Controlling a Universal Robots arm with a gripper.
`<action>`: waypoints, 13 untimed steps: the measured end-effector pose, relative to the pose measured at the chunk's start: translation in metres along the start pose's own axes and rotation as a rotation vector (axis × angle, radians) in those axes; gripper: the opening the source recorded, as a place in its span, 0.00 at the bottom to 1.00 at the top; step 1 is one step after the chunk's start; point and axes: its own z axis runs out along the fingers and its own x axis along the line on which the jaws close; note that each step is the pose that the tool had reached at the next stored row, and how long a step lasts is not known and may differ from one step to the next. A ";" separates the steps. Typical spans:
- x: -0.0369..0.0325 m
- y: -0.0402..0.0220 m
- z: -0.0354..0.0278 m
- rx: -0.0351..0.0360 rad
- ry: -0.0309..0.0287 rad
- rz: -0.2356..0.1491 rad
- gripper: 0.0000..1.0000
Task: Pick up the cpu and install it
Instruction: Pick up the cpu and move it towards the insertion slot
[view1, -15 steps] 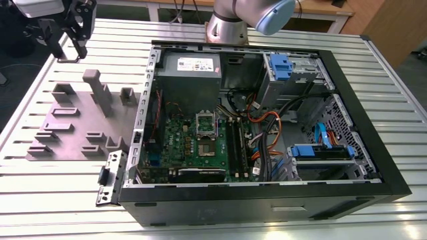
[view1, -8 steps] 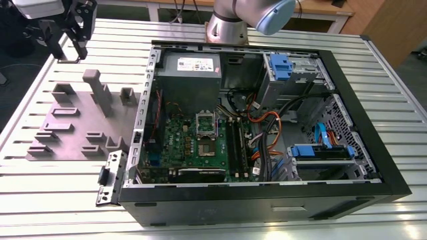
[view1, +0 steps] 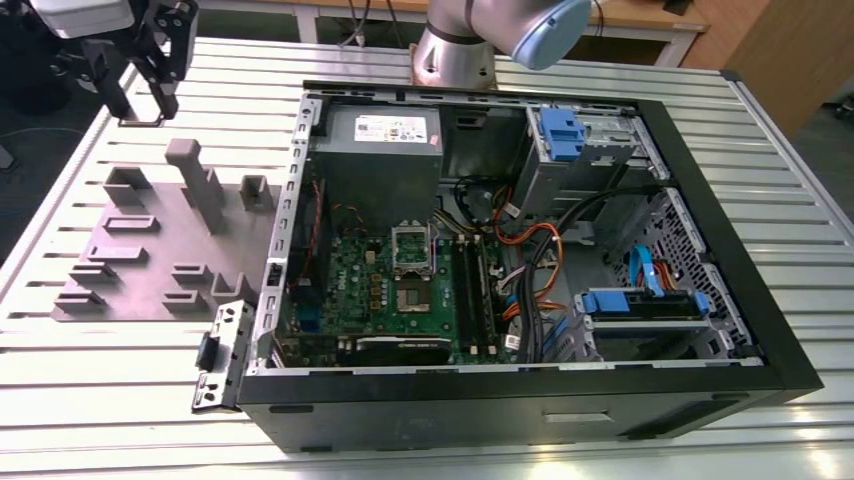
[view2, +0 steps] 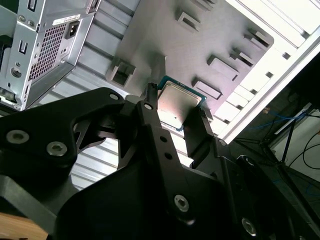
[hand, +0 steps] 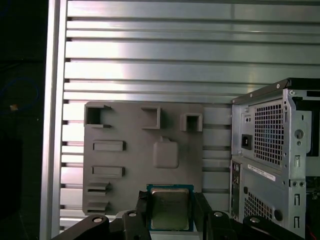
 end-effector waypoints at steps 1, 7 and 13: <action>-0.0005 0.0000 0.0000 0.0000 0.0000 0.000 0.45; -0.0042 0.0000 0.0000 0.0000 -0.0001 0.000 0.45; -0.0071 -0.0001 -0.0001 0.0000 0.0000 0.000 0.45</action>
